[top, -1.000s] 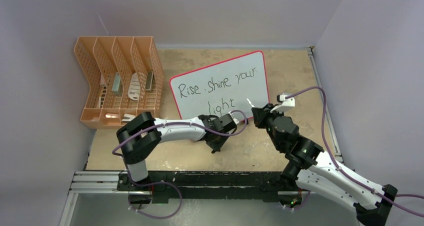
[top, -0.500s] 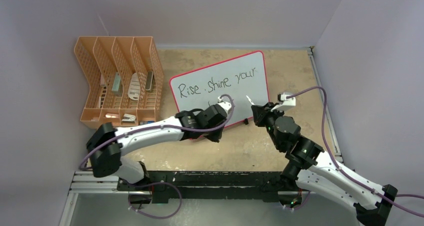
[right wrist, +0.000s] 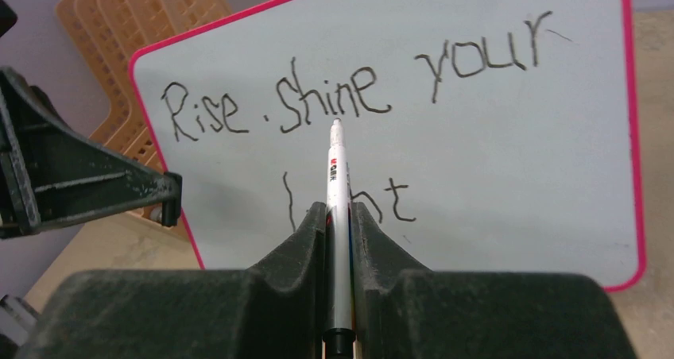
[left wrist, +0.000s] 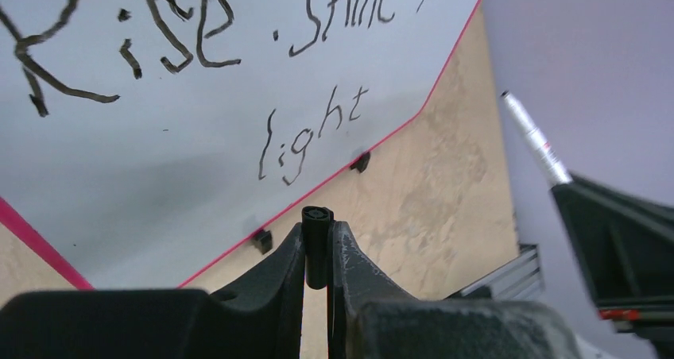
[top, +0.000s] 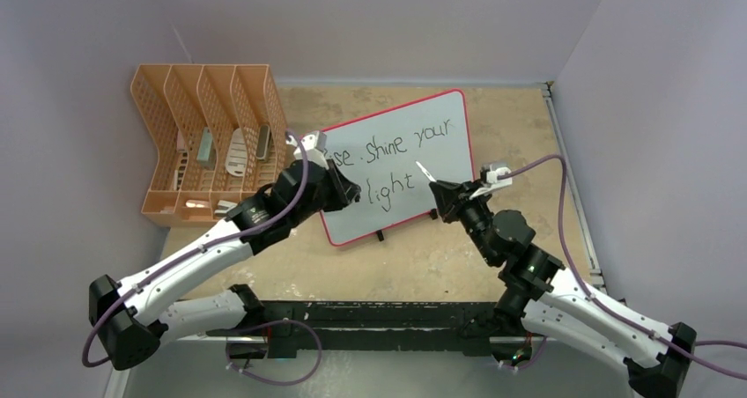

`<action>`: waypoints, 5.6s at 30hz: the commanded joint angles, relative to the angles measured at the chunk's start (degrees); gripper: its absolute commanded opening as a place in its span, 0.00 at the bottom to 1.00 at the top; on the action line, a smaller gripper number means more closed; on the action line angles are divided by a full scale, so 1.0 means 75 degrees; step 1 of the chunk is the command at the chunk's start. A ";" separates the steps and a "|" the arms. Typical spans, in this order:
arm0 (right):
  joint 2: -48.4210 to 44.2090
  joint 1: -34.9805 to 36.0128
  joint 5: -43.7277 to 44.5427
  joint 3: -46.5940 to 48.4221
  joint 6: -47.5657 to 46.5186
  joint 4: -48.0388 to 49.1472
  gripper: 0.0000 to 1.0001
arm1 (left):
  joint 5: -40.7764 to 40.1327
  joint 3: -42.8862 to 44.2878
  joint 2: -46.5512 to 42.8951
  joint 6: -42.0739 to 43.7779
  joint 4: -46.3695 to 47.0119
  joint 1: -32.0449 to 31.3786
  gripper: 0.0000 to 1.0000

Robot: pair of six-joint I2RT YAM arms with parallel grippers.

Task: Write a sentence on the whiteboard
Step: Insert the whiteboard marker without the cap into the pen cap.

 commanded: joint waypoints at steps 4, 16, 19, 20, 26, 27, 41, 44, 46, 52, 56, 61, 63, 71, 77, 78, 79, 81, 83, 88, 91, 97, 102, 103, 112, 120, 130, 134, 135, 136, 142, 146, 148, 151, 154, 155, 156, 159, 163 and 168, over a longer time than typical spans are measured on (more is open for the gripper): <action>0.0163 0.0649 -0.0436 -0.0337 -0.0850 0.2120 0.00 | -0.1286 -0.0207 -0.0603 -0.2148 0.0983 0.0053 0.00; 0.0851 0.1809 -0.0141 -0.0798 -0.1679 0.4409 0.00 | -0.2005 -0.0529 -0.0865 -0.5280 0.1207 0.0050 0.00; 0.0997 0.1941 -0.0267 -0.0835 -0.1800 0.4708 0.00 | -0.1968 -0.0622 -0.0939 -0.5682 0.1418 0.0047 0.00; 0.1061 0.1966 -0.0300 -0.0820 -0.1815 0.4756 0.00 | -0.1969 -0.0635 -0.0944 -0.5844 0.1425 0.0052 0.00; 0.1468 0.2077 -0.0584 -0.0749 -0.1853 0.4936 0.00 | -0.1855 -0.0912 -0.0978 -0.6563 0.1664 0.0053 0.00; 0.1549 0.2084 -0.0621 -0.0734 -0.1859 0.4950 0.00 | -0.1828 -0.0979 -0.1000 -0.6603 0.1780 0.0053 0.00; 0.1953 0.2139 -0.0720 -0.0602 -0.1869 0.4901 0.00 | -0.1558 -0.1233 -0.1099 -0.6789 0.2297 0.0053 0.00; 0.1908 0.2142 -0.0653 -0.0613 -0.1865 0.4900 0.00 | -0.1503 -0.1283 -0.1099 -0.6754 0.2409 0.0053 0.00; 0.1864 0.2150 -0.0621 -0.0631 -0.1856 0.4931 0.00 | -0.1491 -0.1315 -0.1094 -0.6748 0.2416 0.0053 0.00; 0.1778 0.2151 -0.0579 -0.0682 -0.1842 0.4948 0.00 | -0.1408 -0.1365 -0.1030 -0.6735 0.2510 0.0053 0.00; 0.1695 0.2153 -0.0479 -0.0752 -0.1831 0.5010 0.00 | -0.1442 -0.1375 -0.1017 -0.6722 0.2480 0.0053 0.00; 0.1780 0.2148 -0.0445 -0.0719 -0.1821 0.4953 0.00 | -0.1387 -0.1387 -0.1017 -0.6719 0.2563 0.0050 0.00; 0.1821 0.2144 -0.0442 -0.0713 -0.1801 0.4944 0.00 | -0.1362 -0.1388 -0.1017 -0.6716 0.2568 0.0053 0.00; 0.1913 0.2157 -0.0345 -0.0684 -0.1798 0.4886 0.00 | -0.1280 -0.1443 -0.1051 -0.6728 0.2762 0.0052 0.00; 0.1964 0.2146 -0.0221 -0.0684 -0.1771 0.4888 0.00 | -0.1202 -0.1470 -0.1075 -0.6714 0.2931 0.0053 0.00; 0.1965 0.2146 -0.0211 -0.0684 -0.1771 0.4875 0.00 | -0.1188 -0.1470 -0.1081 -0.6686 0.2931 0.0053 0.00; 0.1952 0.2153 -0.0200 -0.0679 -0.1771 0.4871 0.00 | -0.1179 -0.1470 -0.1076 -0.6657 0.2940 0.0053 0.00; 0.1953 0.2148 -0.0193 -0.0666 -0.1767 0.4871 0.00 | -0.1156 -0.1470 -0.1066 -0.6555 0.2963 0.0053 0.00; 0.1986 0.2152 -0.0196 -0.0623 -0.1750 0.4851 0.00 | -0.1118 -0.1480 -0.1047 -0.6470 0.2983 0.0052 0.00; 0.2120 0.2158 -0.0169 -0.0480 -0.1658 0.4809 0.00 | -0.0929 -0.1471 -0.0955 -0.6175 0.3143 0.0052 0.00; 0.2126 0.2154 -0.0028 -0.0473 -0.1584 0.4845 0.00 | -0.0810 -0.1467 -0.0909 -0.5963 0.3282 0.0053 0.00; 0.2213 0.2153 0.0243 -0.0367 -0.1534 0.4812 0.00 | -0.0515 -0.1492 -0.0822 -0.5518 0.3691 0.0040 0.00; 0.2386 0.2147 0.0354 -0.0293 -0.1468 0.4886 0.00 | -0.0181 -0.1614 -0.0786 -0.5206 0.4258 0.0040 0.00; 0.2429 0.2152 0.0370 -0.0282 -0.1471 0.4923 0.00 | -0.0088 -0.1627 -0.0764 -0.5169 0.4367 0.0035 0.00; 0.2651 0.2151 0.0779 -0.0319 -0.1293 0.5484 0.00 | -0.0079 -0.1738 -0.0645 -0.4657 0.5120 -0.0380 0.00; 0.2341 0.2153 0.1000 -0.0669 -0.1088 0.5771 0.00 | -0.0764 -0.1633 -0.1063 -0.4287 0.4420 -0.0381 0.20; 0.2057 0.2158 0.0886 -0.0938 -0.0935 0.6007 0.00 | -0.0783 -0.1513 -0.1096 -0.3438 0.4557 -0.0339 0.47; 0.1894 0.2156 0.0683 -0.1084 -0.0823 0.6171 0.00 | -0.0394 -0.1353 -0.0898 -0.2931 0.4794 -0.0116 0.48; 0.1863 0.2153 0.0629 -0.1107 -0.0775 0.6193 0.00 | -0.0249 -0.1337 -0.0836 -0.2858 0.4907 -0.0056 0.48; 0.1844 0.2154 0.0561 -0.1122 -0.0736 0.6219 0.00 | -0.0115 -0.1330 -0.0779 -0.2803 0.5027 -0.0011 0.48; 0.1836 0.2152 0.0320 -0.1222 -0.0593 0.6391 0.00 | 0.0640 -0.1278 -0.0407 -0.2873 0.5629 0.0273 0.47; 0.1811 0.2144 0.0270 -0.1266 -0.0588 0.6459 0.00 | 0.0946 -0.1183 -0.0209 -0.3001 0.5813 0.0334 0.43; 0.1786 0.2148 0.0268 -0.1291 -0.0588 0.6501 0.00 | 0.1037 -0.1194 -0.0149 -0.3071 0.5924 0.0356 0.40; 0.1782 0.2153 0.0251 -0.1322 -0.0589 0.6554 0.00 | 0.1110 -0.1246 -0.0083 -0.3197 0.6014 0.0368 0.30; 0.1797 0.2162 0.0219 -0.1350 -0.0588 0.6640 0.00 | 0.1133 -0.1374 -0.0060 -0.3397 0.6145 0.0369 0.15; 0.1799 0.2154 0.0206 -0.1360 -0.0590 0.6665 0.00 | 0.1144 -0.1429 -0.0056 -0.3459 0.6209 0.0369 0.10; 0.1800 0.2151 0.0193 -0.1363 -0.0590 0.6690 0.00 | 0.1176 -0.1459 -0.0046 -0.3529 0.6242 0.0369 0.06; 0.1841 0.2153 0.0181 -0.1386 -0.0608 0.6799 0.00 | 0.1309 -0.1532 -0.0012 -0.3708 0.6353 0.0369 0.00; 0.1940 0.2155 0.0205 -0.1375 -0.0646 0.6963 0.00 | 0.1512 -0.1697 0.0068 -0.4099 0.6609 0.0369 0.00; 0.2044 0.2150 0.0427 -0.1416 -0.0766 0.7416 0.00 | 0.1843 -0.2044 0.0151 -0.4639 0.7057 0.0312 0.00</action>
